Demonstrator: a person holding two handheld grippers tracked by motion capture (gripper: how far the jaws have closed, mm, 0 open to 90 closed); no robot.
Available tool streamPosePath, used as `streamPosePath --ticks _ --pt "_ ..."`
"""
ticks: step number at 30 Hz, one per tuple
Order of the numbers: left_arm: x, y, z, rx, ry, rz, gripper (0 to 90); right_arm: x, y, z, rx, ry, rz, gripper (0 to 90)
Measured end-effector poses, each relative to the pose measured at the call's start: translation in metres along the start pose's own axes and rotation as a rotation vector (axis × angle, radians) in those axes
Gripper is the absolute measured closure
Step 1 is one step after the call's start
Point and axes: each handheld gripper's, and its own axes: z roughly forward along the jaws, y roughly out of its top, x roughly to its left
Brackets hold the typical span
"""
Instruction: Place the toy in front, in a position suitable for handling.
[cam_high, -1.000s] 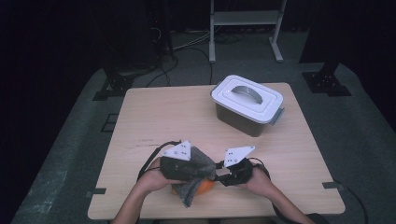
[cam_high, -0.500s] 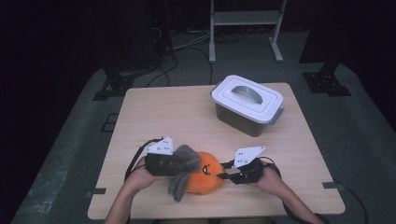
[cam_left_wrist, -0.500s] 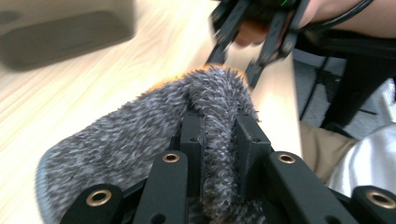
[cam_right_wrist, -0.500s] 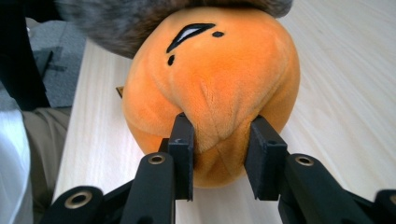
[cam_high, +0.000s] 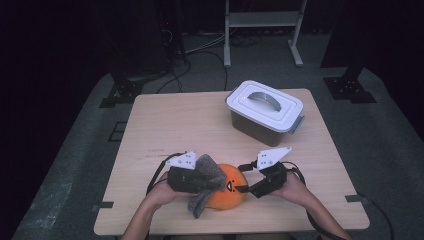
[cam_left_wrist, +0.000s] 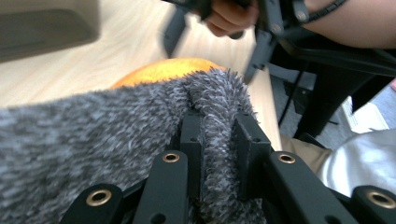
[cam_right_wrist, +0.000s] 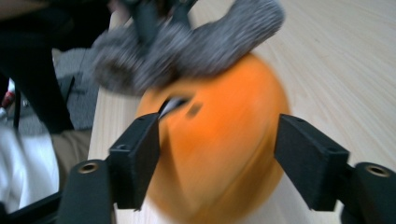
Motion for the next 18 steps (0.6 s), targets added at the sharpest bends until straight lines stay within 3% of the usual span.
streamPosePath --ticks 3,5,7,10,14,18 --pt "-0.002 0.001 -0.004 0.008 0.009 0.012 75.5 -0.003 0.003 0.010 0.018 0.011 0.021 29.3" --pt "-0.001 0.000 -0.012 -0.029 0.016 0.000 75.5 -0.003 0.000 0.011 0.006 0.016 0.036 32.5" --pt "0.001 0.001 -0.020 -0.063 0.039 -0.005 75.5 0.000 -0.003 0.011 0.003 0.010 0.012 38.7" --pt "0.004 0.005 -0.026 -0.094 0.077 -0.019 75.5 0.008 -0.009 0.009 -0.001 0.037 -0.037 40.9" --pt "0.001 0.002 -0.014 -0.032 0.054 -0.011 75.5 0.014 -0.009 0.003 0.014 0.036 -0.040 33.0" --pt "-0.003 -0.002 -0.010 -0.016 0.016 -0.014 75.3 0.009 -0.006 -0.002 0.003 0.015 0.016 24.8"
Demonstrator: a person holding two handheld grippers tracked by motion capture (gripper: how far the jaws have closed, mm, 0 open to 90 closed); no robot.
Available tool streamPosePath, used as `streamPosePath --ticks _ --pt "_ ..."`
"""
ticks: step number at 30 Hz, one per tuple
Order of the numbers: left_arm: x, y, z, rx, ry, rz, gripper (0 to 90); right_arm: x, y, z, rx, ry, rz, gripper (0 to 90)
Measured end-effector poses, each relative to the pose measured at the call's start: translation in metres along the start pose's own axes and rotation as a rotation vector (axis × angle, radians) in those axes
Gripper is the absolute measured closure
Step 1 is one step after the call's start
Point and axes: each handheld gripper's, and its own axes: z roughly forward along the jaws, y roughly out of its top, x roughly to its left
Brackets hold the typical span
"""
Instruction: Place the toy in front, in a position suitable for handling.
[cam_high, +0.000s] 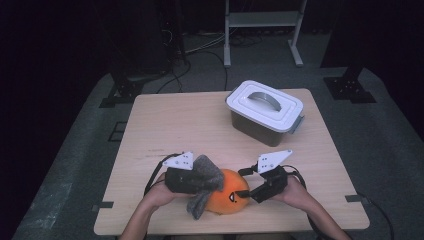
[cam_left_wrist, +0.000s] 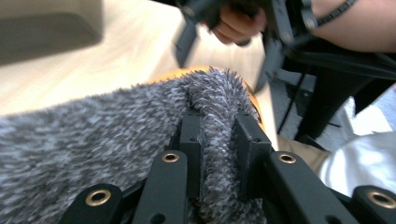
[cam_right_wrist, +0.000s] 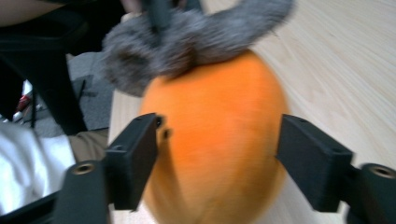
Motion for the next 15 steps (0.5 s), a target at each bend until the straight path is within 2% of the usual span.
streamPosePath --ticks 4,5,6,8,9,12,15 --pt "-0.002 0.000 0.000 0.031 -0.017 0.007 75.4 0.001 -0.001 0.013 0.014 0.032 0.045 21.4" --pt "-0.002 0.000 0.000 0.036 -0.017 0.009 75.4 0.001 -0.001 0.017 0.014 0.033 0.058 23.7" --pt "-0.002 0.000 -0.001 0.030 -0.017 0.009 75.4 0.001 0.000 0.019 0.019 0.029 0.058 30.6" --pt "0.000 0.000 -0.006 -0.007 -0.012 0.004 75.4 0.001 0.001 0.017 0.023 0.013 0.007 45.4" --pt "0.000 0.001 -0.009 -0.022 -0.008 0.005 75.4 0.002 0.002 0.015 0.024 0.008 -0.033 50.0" --pt "0.002 0.010 -0.020 -0.081 0.029 0.011 75.3 0.004 0.005 0.010 0.016 -0.020 -0.107 54.4" --pt "0.005 0.021 -0.024 -0.094 0.061 0.029 75.2 0.006 0.013 0.006 0.006 -0.050 -0.205 54.9"
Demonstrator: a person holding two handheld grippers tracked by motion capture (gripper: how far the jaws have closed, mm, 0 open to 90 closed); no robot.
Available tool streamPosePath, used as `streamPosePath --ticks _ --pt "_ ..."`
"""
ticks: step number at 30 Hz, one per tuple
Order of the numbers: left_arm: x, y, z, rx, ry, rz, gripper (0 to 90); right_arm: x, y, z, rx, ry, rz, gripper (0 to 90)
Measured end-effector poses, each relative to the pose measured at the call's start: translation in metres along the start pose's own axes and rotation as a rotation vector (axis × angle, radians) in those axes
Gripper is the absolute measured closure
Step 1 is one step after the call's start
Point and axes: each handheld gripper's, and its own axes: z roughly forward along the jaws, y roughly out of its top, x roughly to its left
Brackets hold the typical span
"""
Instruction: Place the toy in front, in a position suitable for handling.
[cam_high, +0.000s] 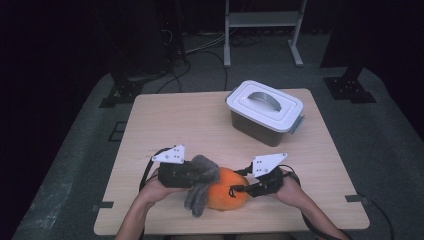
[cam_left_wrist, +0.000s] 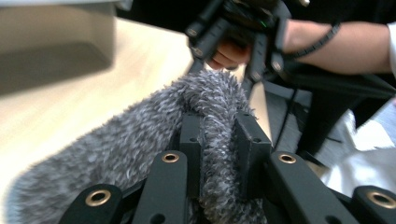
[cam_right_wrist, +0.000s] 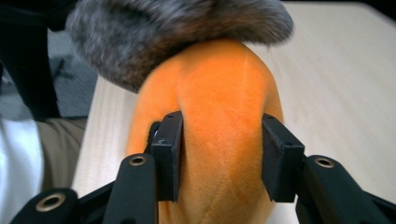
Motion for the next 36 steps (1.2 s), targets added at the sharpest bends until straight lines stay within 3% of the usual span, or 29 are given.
streamPosePath --ticks 3,6,11,13,16,18,20,23,25,28,30,32,34,36 --pt "0.003 0.007 0.003 0.003 0.001 0.010 75.2 -0.001 0.005 -0.001 0.014 -0.011 -0.053 54.7" --pt "0.004 0.003 0.016 0.089 0.022 0.017 75.2 -0.003 0.001 -0.001 0.020 0.005 -0.051 53.3" --pt "-0.002 -0.010 0.034 0.102 -0.015 0.003 75.1 -0.008 -0.016 -0.005 -0.012 0.023 0.067 32.1" --pt "-0.004 -0.009 0.035 0.103 -0.021 0.005 75.2 -0.006 -0.015 -0.005 -0.032 0.030 0.142 26.0" --pt "-0.007 -0.006 0.036 0.112 -0.042 0.017 75.1 -0.003 -0.009 -0.002 -0.065 0.032 0.190 24.9" --pt "-0.009 -0.004 0.035 0.111 -0.057 0.023 75.1 -0.001 -0.011 0.006 -0.038 0.006 0.186 29.3" --pt "-0.007 -0.003 0.031 0.096 -0.048 0.023 75.1 -0.002 -0.016 0.011 -0.047 -0.008 0.199 36.4" --pt "-0.002 0.003 0.020 0.061 -0.015 0.016 75.2 -0.003 -0.019 0.007 -0.032 -0.015 0.161 46.4" --pt "0.000 0.007 0.014 0.055 0.002 0.019 75.1 -0.002 -0.018 0.002 -0.012 -0.019 0.086 49.8" --pt "-0.001 0.007 0.017 0.087 -0.002 0.022 75.1 -0.001 -0.018 -0.005 0.000 -0.017 0.012 55.2" --pt "-0.002 0.004 0.025 0.109 -0.023 0.023 75.0 -0.002 -0.020 -0.007 -0.012 -0.012 0.017 56.2" --pt "-0.001 0.003 0.029 0.098 -0.038 0.017 75.0 0.000 -0.018 -0.007 -0.017 -0.017 -0.007 57.6" --pt "-0.001 0.007 0.025 0.084 -0.032 0.024 75.0 0.001 -0.013 -0.006 -0.010 -0.021 -0.039 58.1" --pt "0.000 0.013 0.021 0.075 -0.022 0.033 74.8 -0.001 -0.009 -0.009 -0.039 -0.015 -0.039 58.6"
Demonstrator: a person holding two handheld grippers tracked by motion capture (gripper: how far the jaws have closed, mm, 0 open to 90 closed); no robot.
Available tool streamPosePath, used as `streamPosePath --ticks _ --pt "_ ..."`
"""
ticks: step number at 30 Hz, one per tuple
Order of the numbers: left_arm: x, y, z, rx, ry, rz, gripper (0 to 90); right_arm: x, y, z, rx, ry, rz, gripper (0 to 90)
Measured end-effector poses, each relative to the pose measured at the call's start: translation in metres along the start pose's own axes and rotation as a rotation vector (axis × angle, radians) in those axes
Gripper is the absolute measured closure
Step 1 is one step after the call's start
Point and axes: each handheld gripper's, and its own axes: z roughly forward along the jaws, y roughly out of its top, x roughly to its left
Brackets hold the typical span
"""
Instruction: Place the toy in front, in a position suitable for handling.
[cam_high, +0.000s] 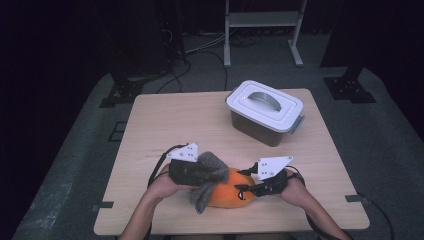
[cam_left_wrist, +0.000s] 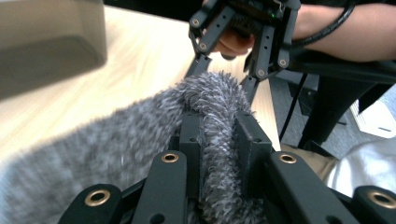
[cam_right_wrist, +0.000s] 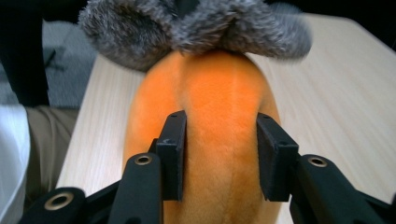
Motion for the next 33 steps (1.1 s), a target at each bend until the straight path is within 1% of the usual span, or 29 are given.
streamPosePath --ticks 1,2,3,5,6,8,9,10,11,12,14,16,18,19,20,22,24,25,26,29,31,33 --pt "0.000 0.003 -0.002 0.001 0.007 0.005 74.7 -0.001 0.001 0.000 -0.002 0.001 -0.007 58.6" --pt "0.000 0.004 -0.003 0.009 0.010 0.010 74.6 -0.001 0.002 0.000 0.003 0.003 -0.025 58.6" --pt "0.001 0.004 -0.002 0.017 0.014 0.010 74.5 -0.002 0.002 0.000 0.002 0.011 -0.028 58.4" --pt "0.002 0.000 0.002 0.044 0.016 0.003 74.5 -0.002 -0.001 0.002 -0.009 0.021 -0.013 55.4" --pt "0.003 -0.005 0.007 0.063 0.006 -0.004 74.6 -0.002 -0.004 0.002 -0.015 0.020 0.002 50.8" --pt "0.002 -0.012 0.014 0.055 -0.010 -0.027 74.7 -0.006 -0.009 0.002 -0.028 0.031 0.110 37.0" --pt "0.001 -0.015 0.017 0.045 -0.028 -0.034 74.8 -0.007 -0.009 0.002 -0.032 0.038 0.145 30.6" --pt "0.000 -0.016 0.018 0.040 -0.038 -0.034 75.1 -0.008 -0.009 0.002 -0.038 0.040 0.195 24.8" --pt "-0.002 -0.015 0.018 0.037 -0.046 -0.033 75.2 -0.009 -0.008 0.002 -0.042 0.037 0.226 19.7" --pt "-0.003 -0.015 0.019 0.037 -0.052 -0.030 75.2 -0.008 -0.007 0.003 -0.040 0.031 0.242 17.4" --pt "-0.007 -0.012 0.020 0.043 -0.071 -0.023 75.1 -0.006 -0.006 0.006 -0.030 0.032 0.233 18.0" --pt "-0.008 -0.011 0.018 0.062 -0.057 -0.008 75.1 -0.003 -0.012 0.015 0.001 0.032 0.238 20.9" --pt "-0.006 -0.013 0.012 0.049 -0.046 -0.016 75.5 -0.002 -0.018 0.015 -0.021 0.026 0.230 29.6" --pt "-0.005 -0.015 0.009 0.046 -0.038 -0.018 75.7 -0.001 -0.020 0.014 -0.020 0.024 0.217 31.9" --pt "-0.003 -0.017 0.005 0.042 -0.024 -0.024 75.8 -0.001 -0.020 0.012 -0.016 0.022 0.214 33.0" --pt "0.003 -0.025 -0.006 0.019 0.000 -0.054 75.7 -0.001 -0.021 0.010 -0.010 0.019 0.211 33.2" --pt "0.006 -0.032 -0.011 0.013 0.020 -0.080 75.6 0.000 -0.023 0.010 -0.021 0.020 0.205 33.1" --pt "0.008 -0.035 -0.011 0.006 0.010 -0.087 75.5 0.001 -0.023 0.010 -0.026 0.022 0.201 33.1" --pt "0.007 -0.037 -0.010 -0.012 -0.005 -0.093 75.6 0.001 -0.023 0.011 -0.026 0.022 0.194 33.1" --pt "0.004 -0.035 -0.004 -0.040 -0.038 -0.087 75.6 0.004 -0.018 0.013 -0.011 0.017 0.168 33.2" --pt "0.000 -0.028 0.000 -0.052 -0.058 -0.067 75.6 0.006 -0.015 0.014 -0.002 0.011 0.157 33.2" --pt "-0.005 -0.018 0.005 -0.056 -0.081 -0.033 75.6 0.008 -0.013 0.016 0.003 0.006 0.150 33.2"
